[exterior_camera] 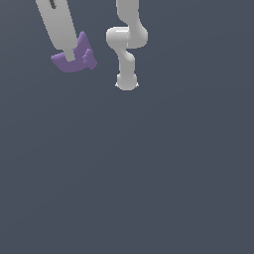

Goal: Pick up the object and move it to a goal position.

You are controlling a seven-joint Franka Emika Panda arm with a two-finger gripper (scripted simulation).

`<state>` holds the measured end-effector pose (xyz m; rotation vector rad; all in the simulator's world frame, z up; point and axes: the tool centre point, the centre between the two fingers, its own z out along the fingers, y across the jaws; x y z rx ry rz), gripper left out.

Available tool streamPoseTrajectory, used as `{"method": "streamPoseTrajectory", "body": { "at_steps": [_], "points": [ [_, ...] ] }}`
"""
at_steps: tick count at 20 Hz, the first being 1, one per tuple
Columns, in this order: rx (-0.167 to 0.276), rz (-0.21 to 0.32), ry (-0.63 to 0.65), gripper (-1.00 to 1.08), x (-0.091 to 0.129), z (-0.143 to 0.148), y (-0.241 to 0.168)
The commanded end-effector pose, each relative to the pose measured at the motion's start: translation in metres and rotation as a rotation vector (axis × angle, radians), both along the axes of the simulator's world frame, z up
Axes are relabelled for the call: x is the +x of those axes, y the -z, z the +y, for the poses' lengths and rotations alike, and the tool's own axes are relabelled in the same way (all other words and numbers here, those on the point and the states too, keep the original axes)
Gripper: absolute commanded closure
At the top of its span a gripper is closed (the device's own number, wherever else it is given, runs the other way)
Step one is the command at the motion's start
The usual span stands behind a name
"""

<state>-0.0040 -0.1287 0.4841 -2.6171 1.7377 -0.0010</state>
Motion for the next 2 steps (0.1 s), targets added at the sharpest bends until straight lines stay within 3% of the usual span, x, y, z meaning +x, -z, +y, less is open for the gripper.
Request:
{"method": "streamPoseTrajectory", "body": {
  "at_steps": [1, 2],
  "points": [
    [0.0, 0.0, 0.0, 1.08, 0.0011, -0.0004, -0.0016],
    [0.0, 0.0, 0.0, 1.08, 0.0011, -0.0004, -0.0017]
  ]
}}
